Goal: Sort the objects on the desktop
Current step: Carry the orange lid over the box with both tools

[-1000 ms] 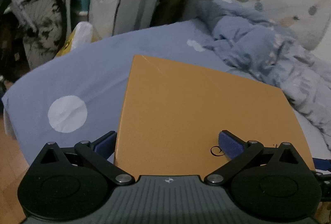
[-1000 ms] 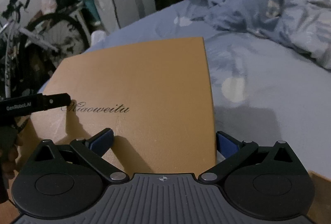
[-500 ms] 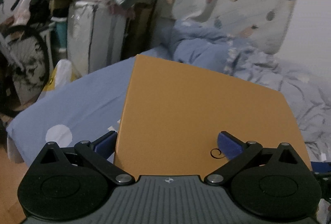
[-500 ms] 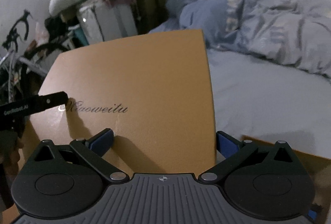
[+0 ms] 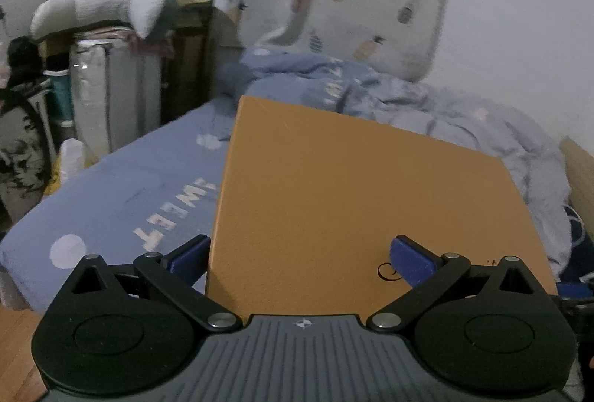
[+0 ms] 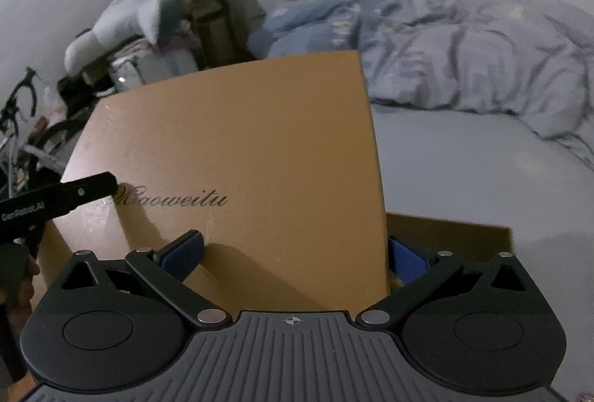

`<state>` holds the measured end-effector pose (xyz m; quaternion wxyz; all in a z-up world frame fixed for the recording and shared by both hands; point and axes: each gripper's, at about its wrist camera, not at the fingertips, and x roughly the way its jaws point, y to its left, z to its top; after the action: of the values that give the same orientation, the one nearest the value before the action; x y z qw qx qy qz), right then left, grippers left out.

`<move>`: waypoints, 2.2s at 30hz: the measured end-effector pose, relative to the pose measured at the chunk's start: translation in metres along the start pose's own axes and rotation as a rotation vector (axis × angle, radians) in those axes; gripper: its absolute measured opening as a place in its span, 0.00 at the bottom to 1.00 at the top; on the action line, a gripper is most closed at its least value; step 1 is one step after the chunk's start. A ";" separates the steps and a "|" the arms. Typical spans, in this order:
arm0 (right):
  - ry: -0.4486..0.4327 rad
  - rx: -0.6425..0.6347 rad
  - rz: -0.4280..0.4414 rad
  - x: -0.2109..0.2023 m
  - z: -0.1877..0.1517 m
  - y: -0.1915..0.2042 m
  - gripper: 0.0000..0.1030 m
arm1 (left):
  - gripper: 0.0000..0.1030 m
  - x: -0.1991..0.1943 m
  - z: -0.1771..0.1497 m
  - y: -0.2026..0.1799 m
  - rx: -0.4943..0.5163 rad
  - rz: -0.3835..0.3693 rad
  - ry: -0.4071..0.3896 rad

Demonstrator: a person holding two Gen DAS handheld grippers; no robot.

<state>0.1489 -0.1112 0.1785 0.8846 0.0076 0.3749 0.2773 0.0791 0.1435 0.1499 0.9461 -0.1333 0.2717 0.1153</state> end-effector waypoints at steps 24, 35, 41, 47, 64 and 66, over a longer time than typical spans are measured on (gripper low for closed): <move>0.073 0.166 -0.147 -0.018 -0.072 -0.154 1.00 | 1.00 0.071 -0.053 -0.115 0.133 -0.132 0.164; 0.157 0.193 -0.140 0.040 -0.078 -0.173 1.00 | 1.00 0.114 -0.072 -0.113 0.128 -0.106 0.255; 0.191 0.208 -0.149 0.064 -0.082 -0.180 1.00 | 1.00 0.138 -0.079 -0.112 0.128 -0.106 0.298; 0.210 0.235 -0.147 0.081 -0.086 -0.191 1.00 | 1.00 0.153 -0.084 -0.114 0.149 -0.114 0.324; 0.203 0.193 -0.176 0.089 -0.087 -0.193 1.00 | 1.00 0.158 -0.095 -0.107 0.168 -0.163 0.343; 0.209 0.193 -0.180 0.088 -0.088 -0.192 1.00 | 1.00 0.158 -0.095 -0.108 0.176 -0.165 0.344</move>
<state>0.2336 -0.2471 0.0146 0.8571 0.0302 0.4891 0.1588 0.1947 0.0355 0.0062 0.9000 -0.0896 0.4265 -0.0113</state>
